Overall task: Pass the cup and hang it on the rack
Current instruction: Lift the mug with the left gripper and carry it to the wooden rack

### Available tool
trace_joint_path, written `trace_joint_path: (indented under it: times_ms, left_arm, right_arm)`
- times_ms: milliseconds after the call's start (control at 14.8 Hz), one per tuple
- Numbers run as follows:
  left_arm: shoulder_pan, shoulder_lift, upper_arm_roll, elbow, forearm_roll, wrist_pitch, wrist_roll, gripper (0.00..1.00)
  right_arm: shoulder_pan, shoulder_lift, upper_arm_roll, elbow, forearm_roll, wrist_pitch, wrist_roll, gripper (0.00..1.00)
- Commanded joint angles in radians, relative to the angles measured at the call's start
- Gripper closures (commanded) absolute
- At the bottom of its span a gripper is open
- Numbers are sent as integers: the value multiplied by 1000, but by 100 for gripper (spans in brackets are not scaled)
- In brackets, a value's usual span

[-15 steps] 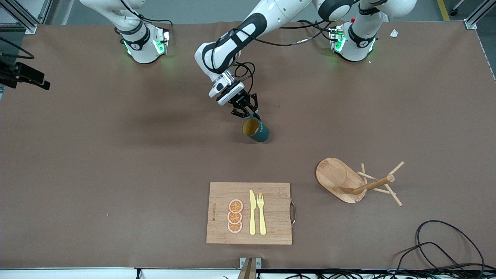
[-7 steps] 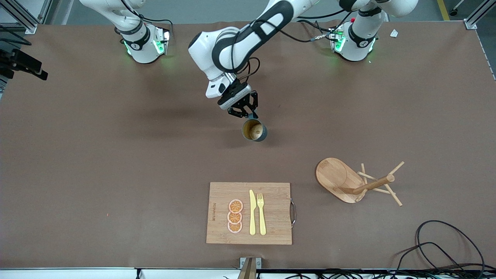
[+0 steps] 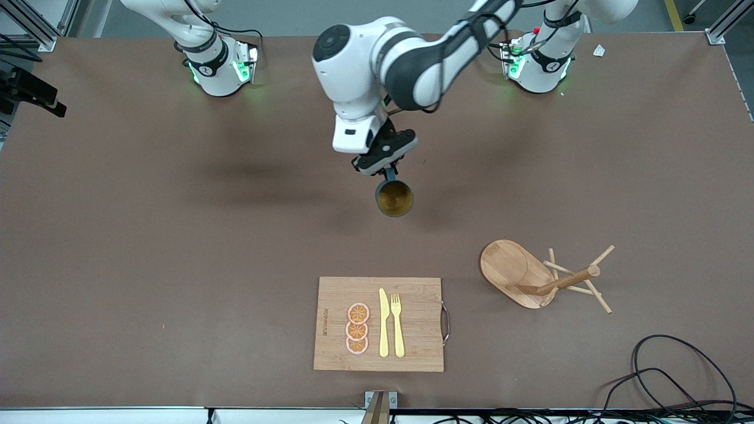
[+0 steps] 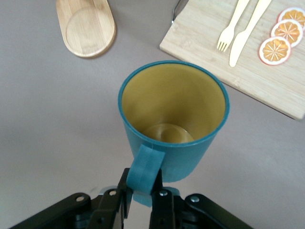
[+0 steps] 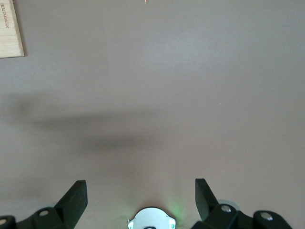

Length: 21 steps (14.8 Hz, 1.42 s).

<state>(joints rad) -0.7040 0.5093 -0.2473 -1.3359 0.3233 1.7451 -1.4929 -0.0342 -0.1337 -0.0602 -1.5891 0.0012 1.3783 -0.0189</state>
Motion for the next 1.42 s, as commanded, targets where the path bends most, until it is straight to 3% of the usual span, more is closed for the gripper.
trace_joint_path:
  times_ms: [0,337,742,1080,1350]
  left_arm:
    - [93,-78,-6,-32,-142,19,126,99]
    - [273,-156,-6,-34,-433,21,331,99]
    - [448,-172,-6,-43,-757,-1,469,99]
    - [673,-143,-4,-43,-1001,-171,683,99]
    - [787,-111,-4,-69,-1107,-249,792,99]
  right_arm:
    - [8,-23,2,-22,-17,13,5,0]
    - [4,-23,-3,-22,5,16,5,0]
    - [5,-21,-6,-23,17,38,4,0]
    - [7,-21,-4,-25,17,36,2,0]
    - [7,-21,-3,-25,17,30,0,0]
